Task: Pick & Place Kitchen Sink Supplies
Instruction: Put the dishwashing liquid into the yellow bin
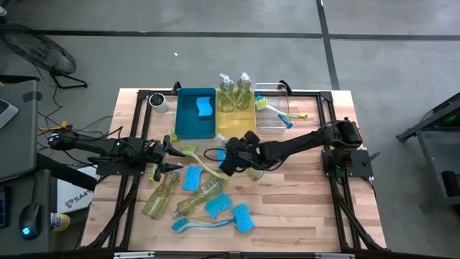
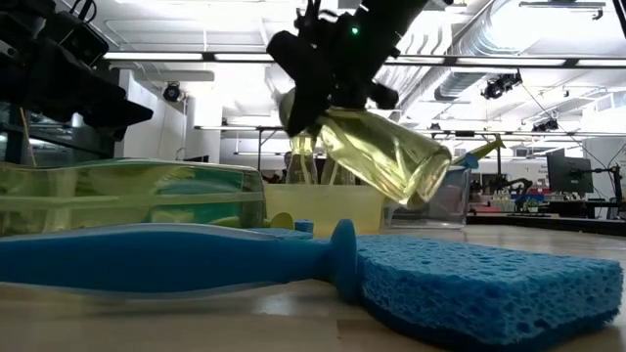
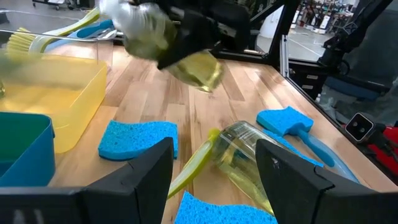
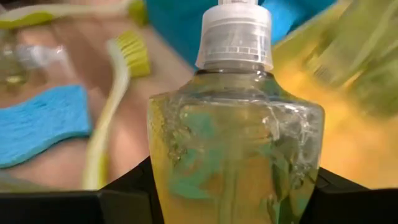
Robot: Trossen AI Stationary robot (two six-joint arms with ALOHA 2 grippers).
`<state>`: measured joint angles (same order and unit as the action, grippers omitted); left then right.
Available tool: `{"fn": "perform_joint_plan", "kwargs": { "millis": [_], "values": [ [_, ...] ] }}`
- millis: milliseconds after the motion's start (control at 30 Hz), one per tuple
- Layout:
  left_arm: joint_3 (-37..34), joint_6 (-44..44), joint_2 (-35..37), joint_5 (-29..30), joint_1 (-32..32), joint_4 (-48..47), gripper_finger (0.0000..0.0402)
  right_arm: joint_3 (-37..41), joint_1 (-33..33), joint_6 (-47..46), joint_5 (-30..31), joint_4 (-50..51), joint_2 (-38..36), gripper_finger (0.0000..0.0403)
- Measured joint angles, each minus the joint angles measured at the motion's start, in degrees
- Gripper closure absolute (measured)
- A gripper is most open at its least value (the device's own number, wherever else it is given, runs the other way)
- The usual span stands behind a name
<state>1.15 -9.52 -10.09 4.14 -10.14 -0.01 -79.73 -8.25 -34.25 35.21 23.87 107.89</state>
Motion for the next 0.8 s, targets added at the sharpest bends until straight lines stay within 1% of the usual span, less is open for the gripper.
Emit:
{"fn": "perform_joint_plan", "kwargs": {
  "millis": [100,233,433,500,567,700,800],
  "values": [
    [0.0,0.0,0.0,0.0,0.0,0.0,0.0179,0.0,-0.3,6.3,5.6,-3.1,-0.8,0.0212],
    [0.0,0.2,0.0,0.6,0.0,0.1,0.0179,0.0,0.3,15.4,9.8,-8.3,-1.5,0.0212],
    [0.0,0.1,0.0,6.6,0.0,1.7,0.0179,0.0,4.6,28.0,6.4,-19.9,-1.6,0.0212],
    [0.2,1.9,0.0,8.1,0.0,4.0,0.0179,0.0,6.4,31.9,4.7,-24.2,-1.6,0.0212],
    [0.5,3.5,0.0,9.3,0.0,4.2,0.0179,0.0,8.1,35.5,3.5,-28.2,-1.7,0.0212],
    [0.7,6.5,0.0,10.5,0.0,5.9,0.0179,0.0,11.7,38.7,-2.1,-32.5,-1.7,0.0212],
    [0.7,8.0,0.0,10.8,0.0,6.2,0.0179,0.0,13.9,40.3,-3.7,-34.9,-1.7,0.0212]
  ]
}}
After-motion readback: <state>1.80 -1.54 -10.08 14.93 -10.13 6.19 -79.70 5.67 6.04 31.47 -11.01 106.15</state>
